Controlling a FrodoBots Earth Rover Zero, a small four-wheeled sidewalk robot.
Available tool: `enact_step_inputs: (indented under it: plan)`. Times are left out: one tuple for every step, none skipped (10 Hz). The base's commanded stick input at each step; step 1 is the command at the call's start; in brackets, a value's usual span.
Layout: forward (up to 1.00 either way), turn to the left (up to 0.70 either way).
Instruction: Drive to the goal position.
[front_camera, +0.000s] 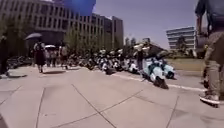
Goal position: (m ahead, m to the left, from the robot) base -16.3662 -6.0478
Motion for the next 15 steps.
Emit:
enact_step_inputs:
  plan:
    - [0.0, -1.0]
    - [0.0, -1.0]
    - [0.0, -1.0]
    - [0.0, -1.0]
    - [0.0, -1.0]
    - [0.0, -1.0]
    - [0.0, -1.0]
    - [0.0, -1.0]
    - [0.0, -1.0]
    - [0.0, -1.0]
    - [0.0, -1.0]
    - [0.0, -1.0]
    - [0.0, -1.0]
    - [0.0, -1.0]
    - [0.0, -1.0]
